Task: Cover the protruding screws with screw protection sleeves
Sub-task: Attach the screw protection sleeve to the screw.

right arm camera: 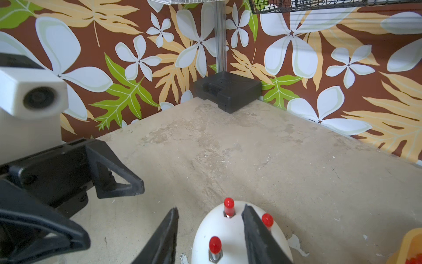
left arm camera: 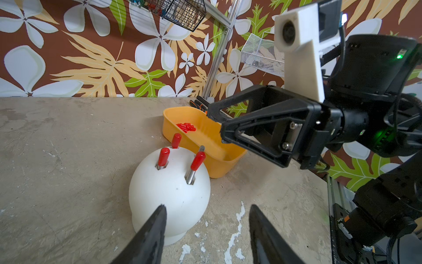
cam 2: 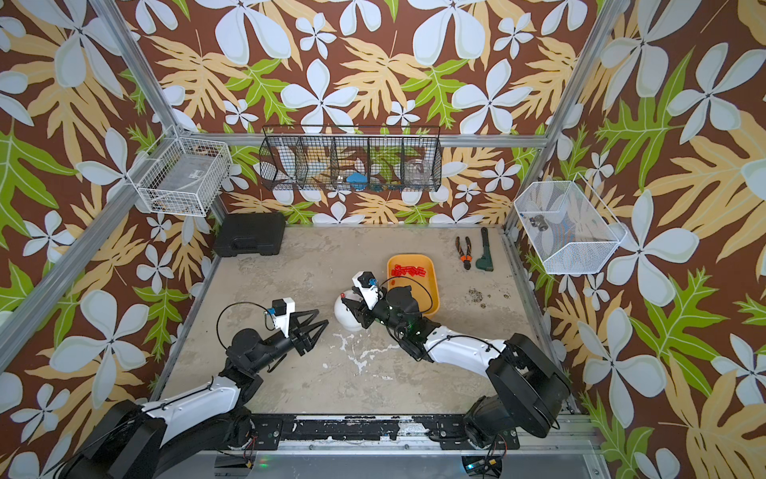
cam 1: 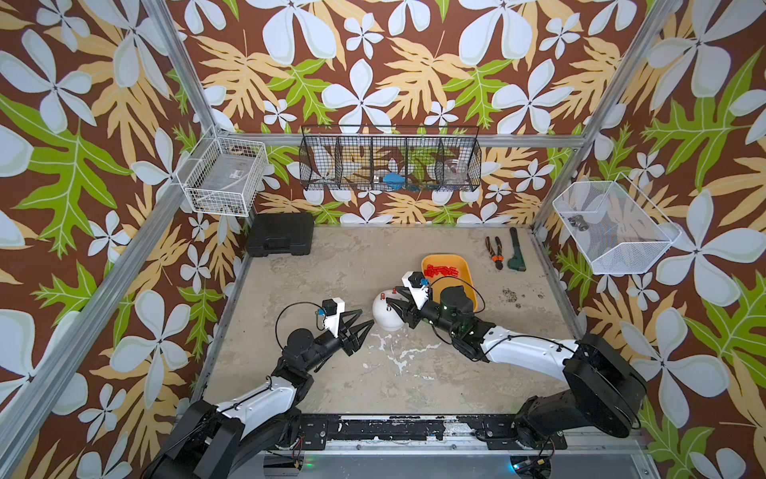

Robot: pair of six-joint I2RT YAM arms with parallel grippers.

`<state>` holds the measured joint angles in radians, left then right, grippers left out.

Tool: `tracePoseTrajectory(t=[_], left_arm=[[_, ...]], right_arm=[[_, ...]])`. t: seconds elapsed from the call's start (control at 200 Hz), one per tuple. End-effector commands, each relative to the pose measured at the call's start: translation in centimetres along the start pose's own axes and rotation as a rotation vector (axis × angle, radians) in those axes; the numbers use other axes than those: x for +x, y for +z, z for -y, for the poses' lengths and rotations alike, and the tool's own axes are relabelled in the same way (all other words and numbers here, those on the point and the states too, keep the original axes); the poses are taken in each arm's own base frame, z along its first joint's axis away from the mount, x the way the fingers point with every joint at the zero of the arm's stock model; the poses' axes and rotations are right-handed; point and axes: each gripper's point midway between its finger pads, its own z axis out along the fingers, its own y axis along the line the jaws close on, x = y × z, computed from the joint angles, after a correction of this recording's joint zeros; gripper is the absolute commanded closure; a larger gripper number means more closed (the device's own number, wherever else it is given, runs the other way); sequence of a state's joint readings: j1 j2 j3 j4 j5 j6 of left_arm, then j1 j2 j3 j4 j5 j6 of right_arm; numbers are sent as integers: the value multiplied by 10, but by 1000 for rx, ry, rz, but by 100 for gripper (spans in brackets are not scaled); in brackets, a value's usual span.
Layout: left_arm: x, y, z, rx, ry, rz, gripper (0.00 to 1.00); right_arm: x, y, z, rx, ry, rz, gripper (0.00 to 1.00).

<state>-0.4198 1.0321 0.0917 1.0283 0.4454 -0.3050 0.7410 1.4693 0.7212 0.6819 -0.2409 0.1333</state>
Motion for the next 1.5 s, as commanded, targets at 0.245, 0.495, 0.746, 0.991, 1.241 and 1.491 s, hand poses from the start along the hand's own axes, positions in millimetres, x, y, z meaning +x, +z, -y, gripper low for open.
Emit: tracePoseTrajectory(t=[0.245, 0.495, 0.746, 0.991, 1.241, 1.491], left_arm=[[-5, 1, 0, -2, 18, 14, 41], [-6, 0, 0, -4, 22, 17, 41], [-6, 0, 0, -5, 25, 17, 41], [-5, 1, 0, -5, 25, 15, 41], [-5, 1, 1, -2, 24, 12, 41], [-5, 1, 0, -4, 26, 11, 41]], right_arm=[[-12, 11, -31, -359, 334, -34, 100], [-4, 8, -33, -496, 490, -22, 100], [9, 12, -32, -485, 492, -60, 100], [20, 23, -21, -421, 497, -102, 100], [27, 31, -17, -399, 505, -132, 100], [33, 37, -12, -374, 497, -150, 100]])
